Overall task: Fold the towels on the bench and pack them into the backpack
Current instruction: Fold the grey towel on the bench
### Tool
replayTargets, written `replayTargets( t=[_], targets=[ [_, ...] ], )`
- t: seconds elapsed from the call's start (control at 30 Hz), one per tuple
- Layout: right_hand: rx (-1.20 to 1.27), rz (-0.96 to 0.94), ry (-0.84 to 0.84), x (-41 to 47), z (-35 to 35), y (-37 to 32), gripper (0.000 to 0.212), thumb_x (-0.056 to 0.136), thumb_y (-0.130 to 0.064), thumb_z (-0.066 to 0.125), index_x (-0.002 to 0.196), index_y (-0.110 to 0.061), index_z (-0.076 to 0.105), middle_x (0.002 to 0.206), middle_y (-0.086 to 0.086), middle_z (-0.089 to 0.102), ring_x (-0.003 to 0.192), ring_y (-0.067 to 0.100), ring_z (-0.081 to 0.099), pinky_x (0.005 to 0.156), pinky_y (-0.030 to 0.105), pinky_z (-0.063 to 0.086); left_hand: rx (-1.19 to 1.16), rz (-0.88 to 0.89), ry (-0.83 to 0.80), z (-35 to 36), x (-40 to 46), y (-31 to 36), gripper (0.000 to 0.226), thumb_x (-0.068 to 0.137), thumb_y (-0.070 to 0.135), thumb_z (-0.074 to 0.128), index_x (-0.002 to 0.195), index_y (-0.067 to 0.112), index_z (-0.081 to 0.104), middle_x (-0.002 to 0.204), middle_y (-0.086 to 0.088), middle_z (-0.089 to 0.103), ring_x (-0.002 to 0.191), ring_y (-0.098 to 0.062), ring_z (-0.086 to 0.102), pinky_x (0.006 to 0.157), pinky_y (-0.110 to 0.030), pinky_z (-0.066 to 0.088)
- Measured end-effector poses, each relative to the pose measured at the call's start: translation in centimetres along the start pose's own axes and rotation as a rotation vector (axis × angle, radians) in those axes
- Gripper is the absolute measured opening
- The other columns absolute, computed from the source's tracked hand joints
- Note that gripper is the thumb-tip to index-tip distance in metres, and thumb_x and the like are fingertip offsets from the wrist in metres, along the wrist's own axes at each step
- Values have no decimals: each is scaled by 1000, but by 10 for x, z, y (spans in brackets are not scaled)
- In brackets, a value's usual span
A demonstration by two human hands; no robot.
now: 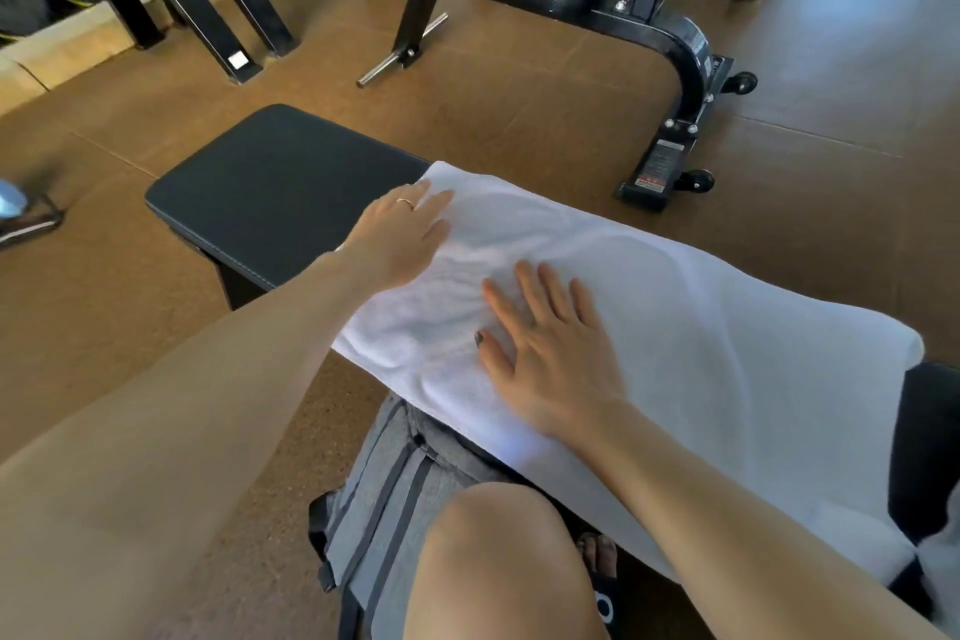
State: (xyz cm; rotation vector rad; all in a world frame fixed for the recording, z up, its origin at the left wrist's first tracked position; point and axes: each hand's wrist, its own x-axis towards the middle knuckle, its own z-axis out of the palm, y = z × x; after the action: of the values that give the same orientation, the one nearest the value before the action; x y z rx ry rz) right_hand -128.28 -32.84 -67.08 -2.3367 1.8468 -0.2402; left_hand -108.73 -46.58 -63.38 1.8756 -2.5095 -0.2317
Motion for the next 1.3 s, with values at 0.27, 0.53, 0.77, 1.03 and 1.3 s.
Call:
replayTargets(
  t=[0.27,0.53,0.77,1.03,1.3],
  targets=[
    [52,0,34,0,1,-1,63,97,-56,22,156,-34,22,165,8,12,152,29,9,123,48,2,99,-217,-31,12,40,12,56,106,49,16,159,30,13,169,-8,6,154,-32,6,124,-48,6],
    [75,-9,38,-1,2,-1,63,96,-55,27,155,-31,27,164,10,16,151,32,13,122,51,5,17,-76,-88,19,60,26,56,107,49,15,161,35,12,169,7,1,156,-18,-4,126,-40,0],
    [654,125,-190,12,-43,21,59,99,-39,47,154,-29,28,163,-4,21,149,14,19,118,29,14,27,-105,-1,3,69,63,60,107,45,21,161,20,16,168,-11,14,154,-29,12,125,-44,12],
    [526,499,183,-77,-110,155,42,93,-6,52,134,-16,51,126,5,56,114,19,54,86,31,44,-281,468,-87,-17,-26,216,40,100,41,53,135,20,51,135,-1,50,121,-22,53,100,-38,46],
    [264,652,28,-133,-120,230,39,98,-21,45,136,-13,45,125,14,54,111,32,54,85,37,44,-214,715,-553,4,-121,318,41,84,56,67,106,24,52,102,7,55,90,-14,55,80,-33,51]
  ],
)
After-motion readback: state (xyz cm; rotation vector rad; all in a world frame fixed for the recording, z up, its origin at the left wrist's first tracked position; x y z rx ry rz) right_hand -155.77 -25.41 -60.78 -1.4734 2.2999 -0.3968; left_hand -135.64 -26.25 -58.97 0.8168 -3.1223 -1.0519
